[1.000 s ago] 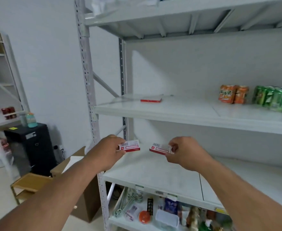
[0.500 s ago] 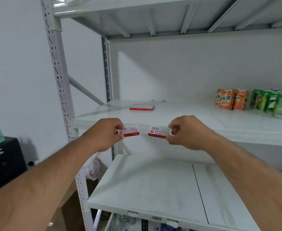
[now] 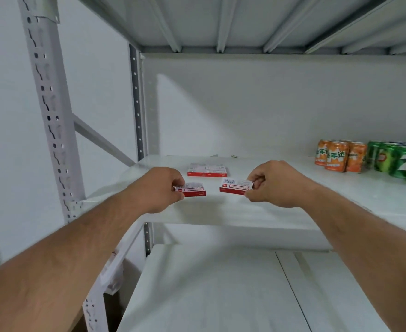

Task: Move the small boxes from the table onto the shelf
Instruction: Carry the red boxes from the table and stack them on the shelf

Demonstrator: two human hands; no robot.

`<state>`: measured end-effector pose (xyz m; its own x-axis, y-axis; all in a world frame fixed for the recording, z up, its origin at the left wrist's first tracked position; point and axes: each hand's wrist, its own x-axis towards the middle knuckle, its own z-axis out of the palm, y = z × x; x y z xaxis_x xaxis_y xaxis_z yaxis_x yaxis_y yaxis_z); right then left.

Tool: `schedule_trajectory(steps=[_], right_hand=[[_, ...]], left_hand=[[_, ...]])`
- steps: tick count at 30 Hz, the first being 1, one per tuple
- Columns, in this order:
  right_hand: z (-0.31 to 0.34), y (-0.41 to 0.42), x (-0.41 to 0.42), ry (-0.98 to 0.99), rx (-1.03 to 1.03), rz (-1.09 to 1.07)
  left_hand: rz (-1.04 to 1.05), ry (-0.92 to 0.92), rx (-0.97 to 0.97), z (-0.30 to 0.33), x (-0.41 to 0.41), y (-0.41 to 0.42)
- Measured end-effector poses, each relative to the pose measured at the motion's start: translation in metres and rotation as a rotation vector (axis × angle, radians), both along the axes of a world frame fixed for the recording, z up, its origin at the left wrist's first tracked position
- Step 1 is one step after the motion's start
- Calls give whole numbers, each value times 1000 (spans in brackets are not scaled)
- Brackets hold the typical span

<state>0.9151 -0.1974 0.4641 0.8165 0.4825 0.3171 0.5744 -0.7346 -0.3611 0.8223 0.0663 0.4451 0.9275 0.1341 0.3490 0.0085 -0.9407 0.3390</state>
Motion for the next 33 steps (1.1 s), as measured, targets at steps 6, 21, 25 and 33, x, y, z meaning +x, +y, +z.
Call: schedule_trajectory(steps=[6, 21, 25, 33], right_hand=[[-2, 21, 47, 25, -24, 10], [-13, 57, 157, 60, -98, 133], [-16, 64, 166, 101, -116, 132], [-18, 79, 163, 138, -117, 102]], left_hand=[[-22, 23, 45, 1, 45, 19], [21, 140, 132, 0, 146, 42], [6, 161, 139, -2, 159, 51], [-33, 166, 168, -4, 171, 55]])
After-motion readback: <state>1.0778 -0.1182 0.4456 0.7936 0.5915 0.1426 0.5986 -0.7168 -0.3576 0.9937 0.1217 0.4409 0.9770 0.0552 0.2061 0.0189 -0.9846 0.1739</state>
